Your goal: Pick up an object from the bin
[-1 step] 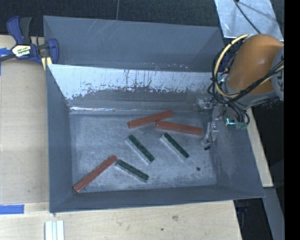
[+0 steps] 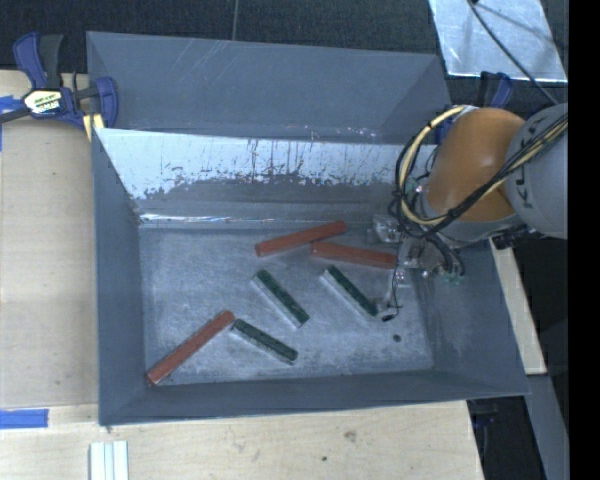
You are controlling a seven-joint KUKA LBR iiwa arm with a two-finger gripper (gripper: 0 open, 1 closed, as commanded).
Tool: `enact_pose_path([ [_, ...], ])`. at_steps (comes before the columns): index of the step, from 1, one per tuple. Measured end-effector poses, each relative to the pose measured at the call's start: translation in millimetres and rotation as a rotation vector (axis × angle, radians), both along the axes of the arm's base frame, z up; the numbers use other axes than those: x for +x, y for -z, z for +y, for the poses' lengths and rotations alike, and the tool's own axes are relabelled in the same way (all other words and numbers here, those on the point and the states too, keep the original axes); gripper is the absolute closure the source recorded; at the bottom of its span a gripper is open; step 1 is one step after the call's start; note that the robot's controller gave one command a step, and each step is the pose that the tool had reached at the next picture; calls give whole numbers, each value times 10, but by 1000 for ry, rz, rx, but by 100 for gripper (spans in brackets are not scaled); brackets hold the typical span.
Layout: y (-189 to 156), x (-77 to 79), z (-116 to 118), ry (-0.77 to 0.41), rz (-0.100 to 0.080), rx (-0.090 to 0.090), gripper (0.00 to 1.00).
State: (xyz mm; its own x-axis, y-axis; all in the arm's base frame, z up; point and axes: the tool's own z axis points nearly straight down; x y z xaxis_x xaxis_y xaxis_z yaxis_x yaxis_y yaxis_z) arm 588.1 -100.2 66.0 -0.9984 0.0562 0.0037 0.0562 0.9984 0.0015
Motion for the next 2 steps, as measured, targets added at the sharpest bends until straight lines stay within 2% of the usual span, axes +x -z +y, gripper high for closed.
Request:
enact_pose_path([
  [1, -49, 27, -10, -1, -9, -3, 100],
  [2, -1650, -55, 23, -215, -15, -5, 100],
])
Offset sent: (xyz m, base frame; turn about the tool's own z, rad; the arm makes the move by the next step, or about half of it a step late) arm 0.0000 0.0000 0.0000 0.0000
